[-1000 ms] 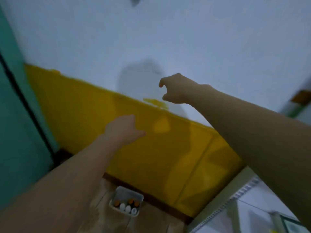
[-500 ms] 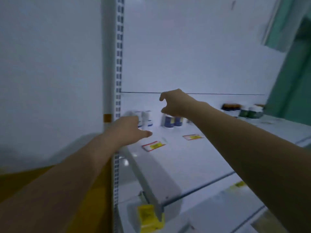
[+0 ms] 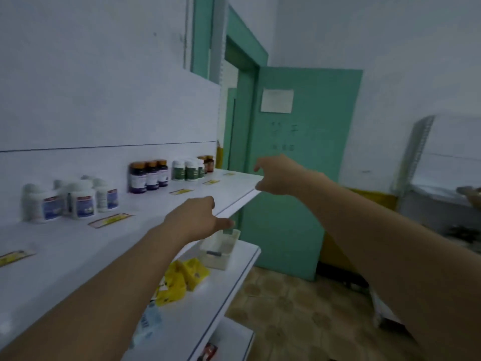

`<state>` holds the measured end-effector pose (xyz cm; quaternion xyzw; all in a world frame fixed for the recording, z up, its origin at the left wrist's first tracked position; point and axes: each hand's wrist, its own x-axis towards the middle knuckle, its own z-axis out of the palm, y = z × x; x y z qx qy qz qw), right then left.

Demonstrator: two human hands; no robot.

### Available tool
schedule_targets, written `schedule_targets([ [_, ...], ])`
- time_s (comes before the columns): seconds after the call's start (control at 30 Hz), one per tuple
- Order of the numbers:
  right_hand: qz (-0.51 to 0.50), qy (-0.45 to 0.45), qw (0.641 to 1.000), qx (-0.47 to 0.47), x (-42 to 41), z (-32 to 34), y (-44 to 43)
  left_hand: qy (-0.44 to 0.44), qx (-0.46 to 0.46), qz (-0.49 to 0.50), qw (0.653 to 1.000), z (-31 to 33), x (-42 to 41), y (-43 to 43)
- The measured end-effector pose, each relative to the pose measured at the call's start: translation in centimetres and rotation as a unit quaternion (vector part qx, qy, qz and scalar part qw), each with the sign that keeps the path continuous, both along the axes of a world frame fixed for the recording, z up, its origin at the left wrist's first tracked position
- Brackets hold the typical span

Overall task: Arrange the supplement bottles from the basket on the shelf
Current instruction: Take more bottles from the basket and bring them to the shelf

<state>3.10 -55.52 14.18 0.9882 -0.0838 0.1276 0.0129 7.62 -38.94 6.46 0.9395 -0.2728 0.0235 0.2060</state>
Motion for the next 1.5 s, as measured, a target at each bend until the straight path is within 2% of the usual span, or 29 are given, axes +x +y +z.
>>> schedule_targets([
  [0.27,-0.089,0.021,0.995,0.030,5.1,-3.3,-16.2,0.035,-0.026,-0.074,0.996,-1.8,7.2,-16.7],
  [0.5,-0.126,0.016,0.991,0.043,12.2,-4.3,-26.8,0.007,-0.011,-0.121,0.993,-1.8,16.3,-27.4],
  [0.77,-0.122,0.016,0.991,0.054,23.7,-3.7,-37.8,0.019,-0.027,-0.103,0.994,-0.8,27.5,-38.6],
  [0.97,-0.035,0.020,0.997,0.072,34.2,-5.5,-45.6,0.002,-0.041,-0.018,0.999,-2.1,34.9,-44.7],
  [1.1,0.047,0.041,0.997,0.049,40.7,-4.6,-48.1,0.021,-0.062,0.054,0.996,-1.1,39.1,-46.6],
  [1.3,0.157,0.047,0.985,0.044,50.4,-3.2,-46.8,-0.001,-0.059,0.162,0.985,-0.4,45.1,-46.4],
  [1.5,0.265,0.030,0.962,0.065,58.0,-5.2,-42.3,-0.019,-0.047,0.272,0.961,-2.4,50.3,-42.5],
])
